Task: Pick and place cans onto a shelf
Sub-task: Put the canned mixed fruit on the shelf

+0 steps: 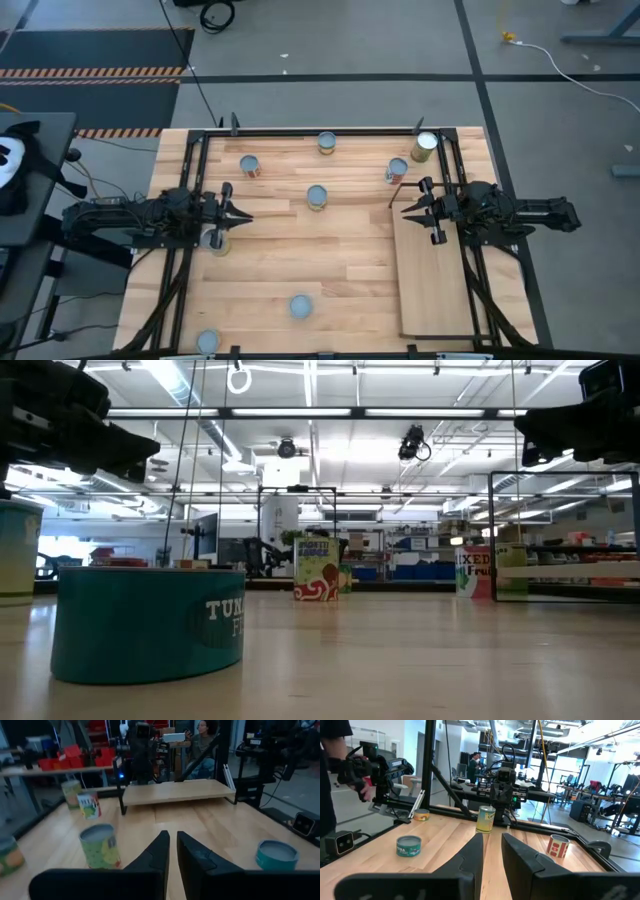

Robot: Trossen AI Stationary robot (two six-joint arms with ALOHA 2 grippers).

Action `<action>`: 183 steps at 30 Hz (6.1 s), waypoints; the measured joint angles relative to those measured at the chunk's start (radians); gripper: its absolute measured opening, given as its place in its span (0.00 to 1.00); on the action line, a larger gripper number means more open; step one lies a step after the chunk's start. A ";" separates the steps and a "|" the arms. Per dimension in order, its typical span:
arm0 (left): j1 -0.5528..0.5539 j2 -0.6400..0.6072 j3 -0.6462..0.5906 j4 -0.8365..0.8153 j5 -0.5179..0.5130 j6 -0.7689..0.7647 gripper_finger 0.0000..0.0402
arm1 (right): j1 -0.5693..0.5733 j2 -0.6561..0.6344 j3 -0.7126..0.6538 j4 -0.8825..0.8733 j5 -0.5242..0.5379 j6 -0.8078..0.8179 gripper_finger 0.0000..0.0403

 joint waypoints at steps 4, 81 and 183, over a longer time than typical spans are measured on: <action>0.000 0.000 0.000 0.059 -0.001 0.048 0.10 | 0.000 0.000 0.000 0.000 0.000 0.000 0.19; 0.003 0.000 0.000 0.339 -0.345 -0.396 0.10 | -0.559 1.754 1.288 -1.257 0.297 0.703 0.52; 0.048 0.120 0.224 0.155 -0.446 -0.463 0.36 | 0.109 1.440 1.154 -1.524 0.263 1.341 0.16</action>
